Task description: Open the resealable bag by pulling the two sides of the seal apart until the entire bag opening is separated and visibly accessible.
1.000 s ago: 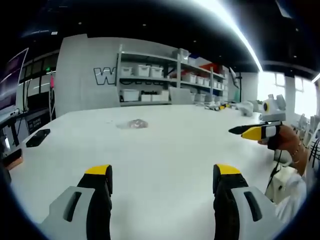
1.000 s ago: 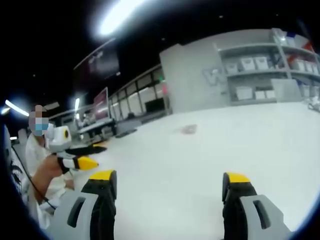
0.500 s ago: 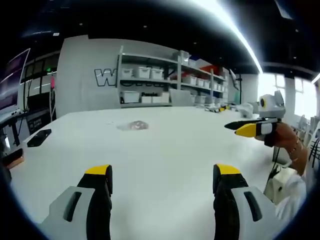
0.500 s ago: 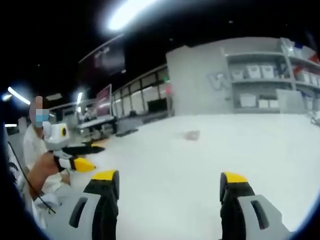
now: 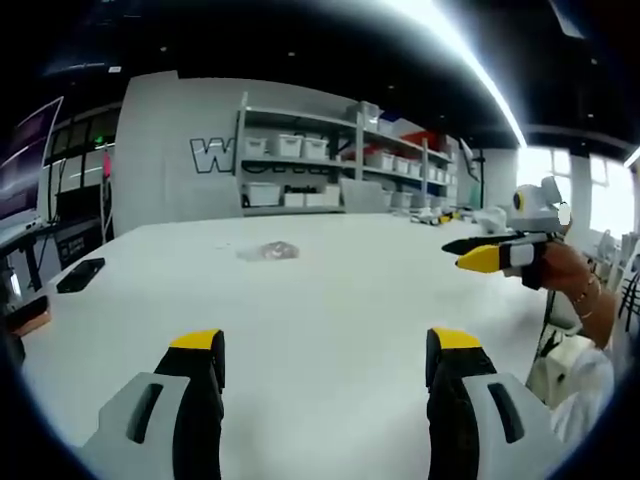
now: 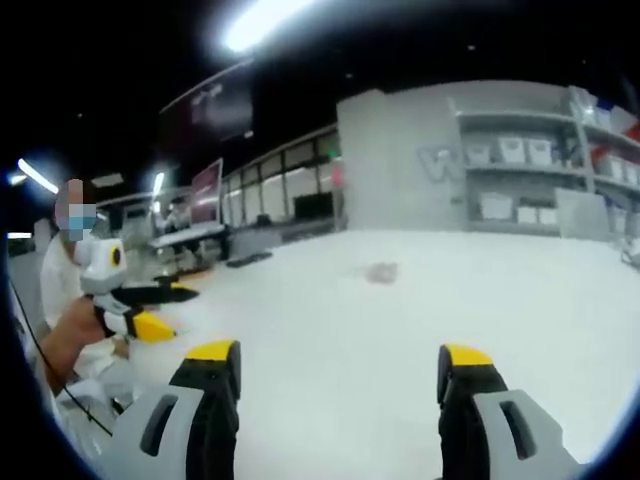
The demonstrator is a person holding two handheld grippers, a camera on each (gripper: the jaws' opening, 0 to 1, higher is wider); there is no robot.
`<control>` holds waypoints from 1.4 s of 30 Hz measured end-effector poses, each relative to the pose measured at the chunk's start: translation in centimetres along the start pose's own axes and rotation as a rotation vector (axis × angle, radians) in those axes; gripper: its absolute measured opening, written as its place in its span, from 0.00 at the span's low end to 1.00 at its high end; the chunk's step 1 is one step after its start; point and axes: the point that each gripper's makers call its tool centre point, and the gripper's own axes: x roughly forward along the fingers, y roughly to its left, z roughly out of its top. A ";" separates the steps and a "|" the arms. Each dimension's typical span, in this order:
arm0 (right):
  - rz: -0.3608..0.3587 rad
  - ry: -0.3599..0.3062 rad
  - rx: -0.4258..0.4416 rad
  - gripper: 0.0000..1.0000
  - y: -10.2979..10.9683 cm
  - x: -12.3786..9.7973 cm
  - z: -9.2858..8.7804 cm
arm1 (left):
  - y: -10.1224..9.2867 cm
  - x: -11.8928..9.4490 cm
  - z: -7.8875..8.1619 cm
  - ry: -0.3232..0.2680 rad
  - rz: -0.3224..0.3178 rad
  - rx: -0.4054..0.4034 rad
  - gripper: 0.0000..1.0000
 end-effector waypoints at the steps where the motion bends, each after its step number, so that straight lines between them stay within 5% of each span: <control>1: -0.001 0.001 0.000 0.81 -0.1 0.1 0.0 | 0.0 0.0 0.0 -0.001 0.000 0.000 0.82; 42: -0.027 0.090 -0.054 0.78 -0.9 3.2 -1.8 | -0.1 -0.2 -0.5 0.003 0.004 -0.009 0.81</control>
